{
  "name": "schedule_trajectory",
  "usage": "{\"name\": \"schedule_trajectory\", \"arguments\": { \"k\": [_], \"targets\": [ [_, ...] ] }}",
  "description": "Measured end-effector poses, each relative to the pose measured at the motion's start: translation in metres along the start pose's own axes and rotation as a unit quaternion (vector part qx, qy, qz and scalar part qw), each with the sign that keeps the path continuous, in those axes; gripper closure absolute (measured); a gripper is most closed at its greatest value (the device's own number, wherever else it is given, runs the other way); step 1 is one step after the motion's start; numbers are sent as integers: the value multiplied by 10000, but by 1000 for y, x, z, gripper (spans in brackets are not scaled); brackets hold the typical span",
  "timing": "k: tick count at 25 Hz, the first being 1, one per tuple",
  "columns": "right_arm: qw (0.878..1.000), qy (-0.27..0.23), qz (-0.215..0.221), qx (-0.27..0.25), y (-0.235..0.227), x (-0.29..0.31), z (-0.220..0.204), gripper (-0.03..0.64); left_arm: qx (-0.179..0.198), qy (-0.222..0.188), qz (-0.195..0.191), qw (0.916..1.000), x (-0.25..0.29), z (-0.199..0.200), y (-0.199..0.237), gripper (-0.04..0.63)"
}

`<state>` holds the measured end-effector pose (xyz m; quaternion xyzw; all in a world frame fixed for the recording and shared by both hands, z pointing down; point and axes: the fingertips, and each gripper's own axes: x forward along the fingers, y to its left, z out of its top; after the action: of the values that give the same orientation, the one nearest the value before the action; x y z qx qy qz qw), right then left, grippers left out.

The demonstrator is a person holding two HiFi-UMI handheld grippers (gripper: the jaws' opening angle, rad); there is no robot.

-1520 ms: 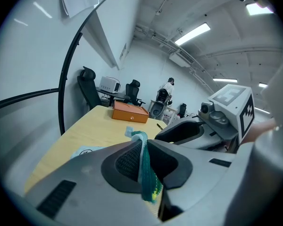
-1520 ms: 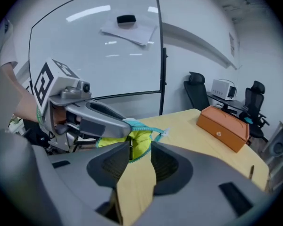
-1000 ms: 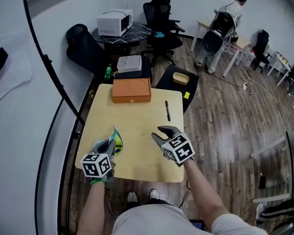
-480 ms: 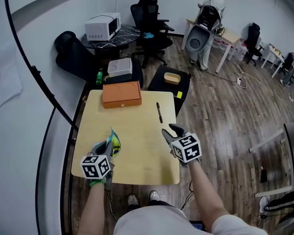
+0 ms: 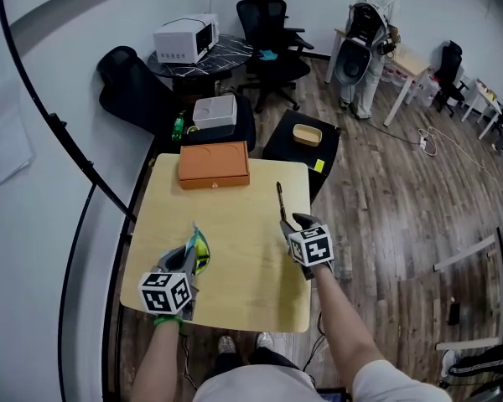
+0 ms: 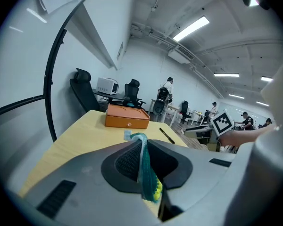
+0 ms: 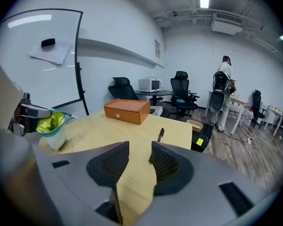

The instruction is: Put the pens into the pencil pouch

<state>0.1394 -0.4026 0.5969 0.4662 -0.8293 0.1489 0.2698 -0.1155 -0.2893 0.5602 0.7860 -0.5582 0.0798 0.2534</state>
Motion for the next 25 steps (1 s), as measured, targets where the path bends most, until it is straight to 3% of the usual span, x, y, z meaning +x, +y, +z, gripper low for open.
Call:
{"name": "schedule_trajectory", "arguments": {
  "k": [7, 14, 20, 25],
  "targets": [
    [9979, 638, -58, 104, -26, 65, -26, 469, -64, -5, 98, 9999, 20, 8, 6, 557],
    [9929, 1025, -557, 236, -40, 95, -36, 477, -153, -57, 137, 9998, 22, 13, 11, 557],
    [9918, 1087, -479, 469, -37, 95, -38, 546, -134, -49, 101, 9998, 19, 12, 9, 557],
    [9925, 1054, -322, 536, -30, 83, -39, 558, -102, -55, 59, 9999, 16, 11, 11, 557]
  ]
}}
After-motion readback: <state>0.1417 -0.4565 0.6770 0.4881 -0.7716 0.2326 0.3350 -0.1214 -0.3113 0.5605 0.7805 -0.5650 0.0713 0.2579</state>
